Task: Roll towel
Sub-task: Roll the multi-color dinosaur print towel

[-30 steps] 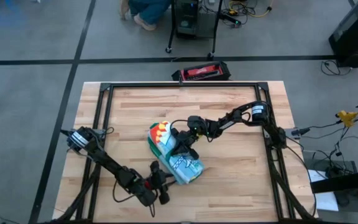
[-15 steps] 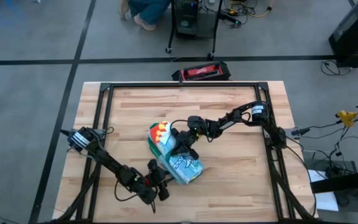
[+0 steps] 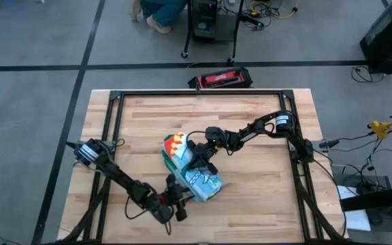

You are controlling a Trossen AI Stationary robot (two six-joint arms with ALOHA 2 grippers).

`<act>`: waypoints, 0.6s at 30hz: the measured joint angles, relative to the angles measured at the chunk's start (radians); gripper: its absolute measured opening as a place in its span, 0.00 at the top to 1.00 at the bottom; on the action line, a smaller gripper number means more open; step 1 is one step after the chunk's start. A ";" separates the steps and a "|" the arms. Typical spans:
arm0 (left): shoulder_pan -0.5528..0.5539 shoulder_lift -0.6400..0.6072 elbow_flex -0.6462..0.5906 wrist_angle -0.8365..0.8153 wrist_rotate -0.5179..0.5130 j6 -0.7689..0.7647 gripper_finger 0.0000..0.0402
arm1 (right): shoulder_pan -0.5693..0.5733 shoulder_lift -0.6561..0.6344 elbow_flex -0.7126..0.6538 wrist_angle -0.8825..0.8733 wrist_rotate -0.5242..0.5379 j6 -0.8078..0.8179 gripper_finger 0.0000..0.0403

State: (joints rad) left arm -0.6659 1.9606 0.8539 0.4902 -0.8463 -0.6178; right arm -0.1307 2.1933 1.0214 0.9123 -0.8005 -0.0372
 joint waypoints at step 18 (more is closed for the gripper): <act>0.021 0.020 0.000 0.005 0.046 -0.050 0.86 | 0.000 0.000 0.000 0.000 0.001 0.000 1.00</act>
State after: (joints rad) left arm -0.6445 1.9803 0.8539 0.4956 -0.8003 -0.6678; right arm -0.1305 2.1933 1.0214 0.9123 -0.7998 -0.0372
